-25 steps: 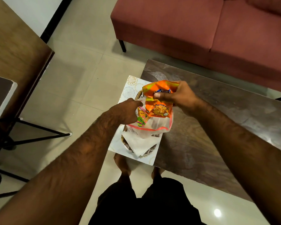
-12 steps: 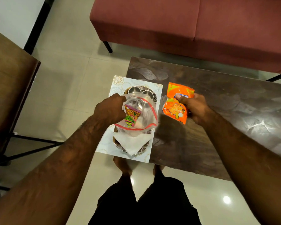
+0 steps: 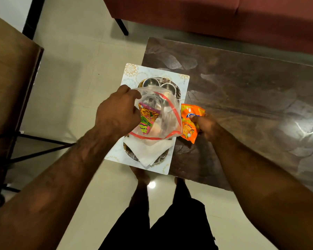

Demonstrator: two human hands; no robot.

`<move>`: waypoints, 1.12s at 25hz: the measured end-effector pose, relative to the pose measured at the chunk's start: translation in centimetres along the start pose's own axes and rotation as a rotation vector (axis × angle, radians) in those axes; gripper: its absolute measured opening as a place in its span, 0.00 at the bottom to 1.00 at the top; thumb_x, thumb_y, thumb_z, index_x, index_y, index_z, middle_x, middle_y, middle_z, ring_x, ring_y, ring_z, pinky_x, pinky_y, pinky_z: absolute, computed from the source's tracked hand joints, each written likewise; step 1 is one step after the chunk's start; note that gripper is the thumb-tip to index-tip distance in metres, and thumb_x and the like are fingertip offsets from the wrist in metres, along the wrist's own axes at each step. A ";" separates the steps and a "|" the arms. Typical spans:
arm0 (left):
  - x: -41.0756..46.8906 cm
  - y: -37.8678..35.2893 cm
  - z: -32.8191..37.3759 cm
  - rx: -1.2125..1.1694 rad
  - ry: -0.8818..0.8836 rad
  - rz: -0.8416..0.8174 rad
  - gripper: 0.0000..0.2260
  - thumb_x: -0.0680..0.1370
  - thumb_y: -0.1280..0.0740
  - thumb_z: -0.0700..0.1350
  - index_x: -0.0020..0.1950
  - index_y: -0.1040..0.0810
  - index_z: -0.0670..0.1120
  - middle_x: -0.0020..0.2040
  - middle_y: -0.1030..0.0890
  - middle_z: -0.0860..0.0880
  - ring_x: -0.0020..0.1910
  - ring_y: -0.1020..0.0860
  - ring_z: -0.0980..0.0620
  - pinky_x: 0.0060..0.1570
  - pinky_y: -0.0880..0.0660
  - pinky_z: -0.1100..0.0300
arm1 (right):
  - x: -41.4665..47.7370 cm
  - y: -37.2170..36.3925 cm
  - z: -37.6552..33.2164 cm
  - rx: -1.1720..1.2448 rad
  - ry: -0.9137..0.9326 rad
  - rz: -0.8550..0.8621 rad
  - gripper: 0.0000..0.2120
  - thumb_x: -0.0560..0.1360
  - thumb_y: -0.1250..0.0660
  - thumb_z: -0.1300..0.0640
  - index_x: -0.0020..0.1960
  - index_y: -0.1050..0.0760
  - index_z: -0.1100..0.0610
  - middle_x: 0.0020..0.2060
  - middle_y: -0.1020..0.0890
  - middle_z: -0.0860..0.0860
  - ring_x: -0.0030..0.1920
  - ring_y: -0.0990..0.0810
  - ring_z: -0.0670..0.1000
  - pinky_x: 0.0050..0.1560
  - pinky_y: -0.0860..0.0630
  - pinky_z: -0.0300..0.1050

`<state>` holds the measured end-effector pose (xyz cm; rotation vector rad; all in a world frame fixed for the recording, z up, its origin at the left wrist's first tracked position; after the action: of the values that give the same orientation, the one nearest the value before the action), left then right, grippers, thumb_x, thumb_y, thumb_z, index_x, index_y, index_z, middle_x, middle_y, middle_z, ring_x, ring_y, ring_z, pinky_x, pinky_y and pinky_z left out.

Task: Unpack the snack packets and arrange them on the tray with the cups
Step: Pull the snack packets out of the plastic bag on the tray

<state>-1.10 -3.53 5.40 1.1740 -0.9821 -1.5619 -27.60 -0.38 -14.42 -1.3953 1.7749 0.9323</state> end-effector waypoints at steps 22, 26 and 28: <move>-1.4 1.2 0.0 -0.039 -0.009 -0.325 0.45 0.68 0.29 0.41 0.79 0.47 0.61 0.64 0.31 0.45 0.49 0.21 0.35 0.43 0.23 0.50 | -17.8 0.0 -13.9 -0.384 0.683 -0.168 0.12 0.78 0.29 0.70 0.46 0.16 0.53 0.39 0.13 0.51 0.33 0.16 0.40 0.35 0.19 0.32; -1.5 1.6 0.0 -0.120 -0.039 -0.338 0.46 0.68 0.30 0.40 0.80 0.48 0.59 0.66 0.31 0.44 0.52 0.22 0.36 0.43 0.24 0.50 | -22.3 -6.1 -15.6 -0.856 0.785 -0.402 0.10 0.78 0.28 0.67 0.56 0.12 0.59 0.46 0.11 0.51 0.46 0.13 0.47 0.53 0.16 0.43; -1.7 1.9 0.0 -0.181 -0.067 -0.315 0.45 0.68 0.30 0.39 0.81 0.47 0.57 0.69 0.31 0.44 0.55 0.22 0.37 0.43 0.26 0.52 | -22.1 -9.2 -14.9 -1.149 0.817 -0.366 0.14 0.79 0.30 0.64 0.62 0.13 0.57 0.57 0.11 0.51 0.58 0.14 0.50 0.63 0.19 0.47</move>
<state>-0.52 -2.39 7.60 1.1952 -0.7032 -1.9065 -15.60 -3.95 10.87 -3.0473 1.3223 1.3550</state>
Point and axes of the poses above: each hand's wrist, its own x-axis towards the middle knuckle, its own y-axis out of the back of the hand, z = x × y, the point moved 3 cm from there along x, towards the middle knuckle
